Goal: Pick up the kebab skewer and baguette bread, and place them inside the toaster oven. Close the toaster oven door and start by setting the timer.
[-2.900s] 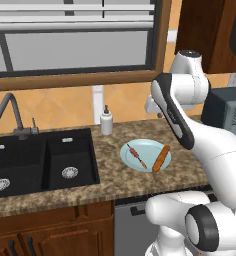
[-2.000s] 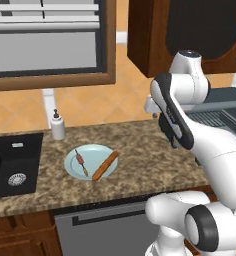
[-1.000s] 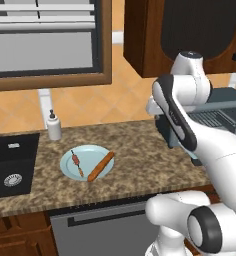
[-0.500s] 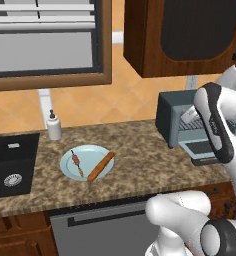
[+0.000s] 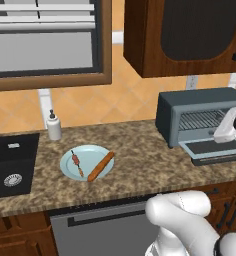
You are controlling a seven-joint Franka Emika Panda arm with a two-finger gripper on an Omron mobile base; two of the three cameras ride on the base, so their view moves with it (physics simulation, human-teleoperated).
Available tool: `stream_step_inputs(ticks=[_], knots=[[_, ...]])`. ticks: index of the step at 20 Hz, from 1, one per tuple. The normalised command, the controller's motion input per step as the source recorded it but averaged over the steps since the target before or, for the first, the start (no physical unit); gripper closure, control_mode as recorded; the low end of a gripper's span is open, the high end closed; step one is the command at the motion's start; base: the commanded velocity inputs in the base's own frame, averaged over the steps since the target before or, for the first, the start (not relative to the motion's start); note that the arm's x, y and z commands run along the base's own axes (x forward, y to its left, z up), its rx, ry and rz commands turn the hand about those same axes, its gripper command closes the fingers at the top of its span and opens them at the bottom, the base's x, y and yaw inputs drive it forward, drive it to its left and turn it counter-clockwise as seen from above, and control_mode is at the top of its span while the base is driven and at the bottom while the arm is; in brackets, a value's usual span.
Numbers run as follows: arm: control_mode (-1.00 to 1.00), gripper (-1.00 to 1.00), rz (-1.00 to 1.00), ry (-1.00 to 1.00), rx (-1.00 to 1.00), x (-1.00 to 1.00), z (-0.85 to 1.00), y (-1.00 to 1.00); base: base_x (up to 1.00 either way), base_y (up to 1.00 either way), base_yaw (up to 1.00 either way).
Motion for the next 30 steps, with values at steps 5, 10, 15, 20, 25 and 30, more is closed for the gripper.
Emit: stream_step_inputs(ticks=[5,10,15,20,25,30], knots=[[-1.0,-1.0,0.06,-0.18,0.0,0.31,-0.26,-0.41,0.0,0.0,0.0],[-1.0,-1.0,0.0,-0.01,0.0,0.53,-0.21,-0.45,0.0,0.0,0.0],[-1.0,-1.0,0.0,0.01,0.0,0.71,-0.32,-0.29,0.0,0.0,0.0],[-1.0,-1.0,0.0,0.01,0.0,0.56,-0.42,-0.33,0.0,0.0,0.0],[-1.0,-1.0,0.0,0.05,0.0,0.54,-0.42,-0.37,0.0,0.0,0.0],[-1.0,-1.0,0.0,0.07,0.0,0.55,-0.4,-0.27,0.0,0.0,0.0]])
